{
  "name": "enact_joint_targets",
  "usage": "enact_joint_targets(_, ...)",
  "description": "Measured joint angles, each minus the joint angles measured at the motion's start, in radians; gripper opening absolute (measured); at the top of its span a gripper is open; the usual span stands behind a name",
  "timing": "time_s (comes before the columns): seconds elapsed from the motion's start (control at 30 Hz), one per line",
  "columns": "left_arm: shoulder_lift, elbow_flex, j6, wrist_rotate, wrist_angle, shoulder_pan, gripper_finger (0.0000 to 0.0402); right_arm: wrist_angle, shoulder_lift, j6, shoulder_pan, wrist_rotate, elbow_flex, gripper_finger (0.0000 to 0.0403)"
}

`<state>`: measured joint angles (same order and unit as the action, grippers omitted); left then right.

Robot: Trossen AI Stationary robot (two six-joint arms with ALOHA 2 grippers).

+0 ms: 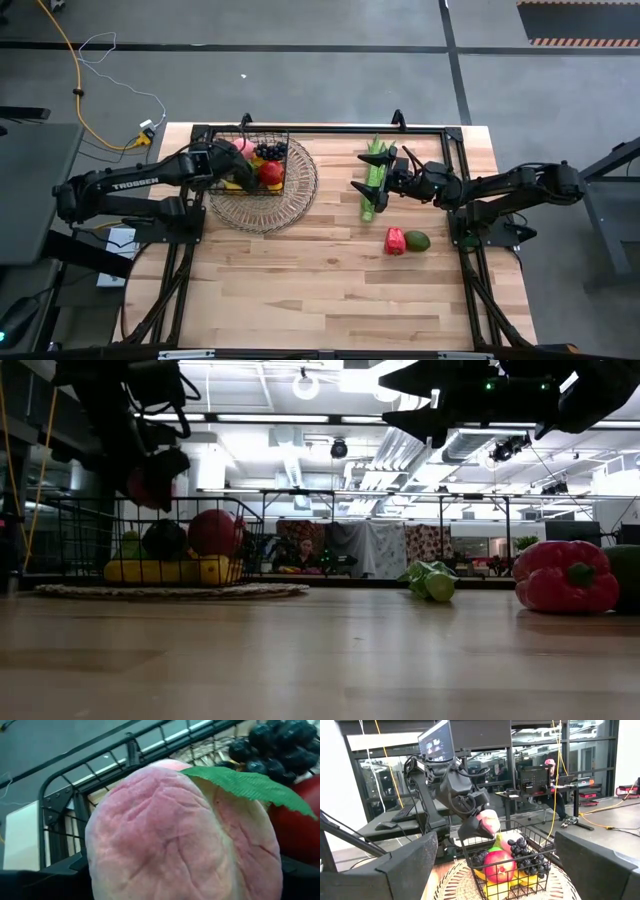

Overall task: Build produce basket
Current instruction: Put the pink peach into the black wire basket

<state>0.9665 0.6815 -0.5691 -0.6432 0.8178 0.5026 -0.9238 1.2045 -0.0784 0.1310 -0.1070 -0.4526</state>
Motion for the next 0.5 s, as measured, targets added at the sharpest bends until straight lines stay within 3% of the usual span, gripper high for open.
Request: enact_joint_targets(0.5,0.000,-0.001,0.068,-0.001,-0.003,-0.003,0.0321,0.000,0.000,-0.011,0.000,0.000,0.000,0.0390)
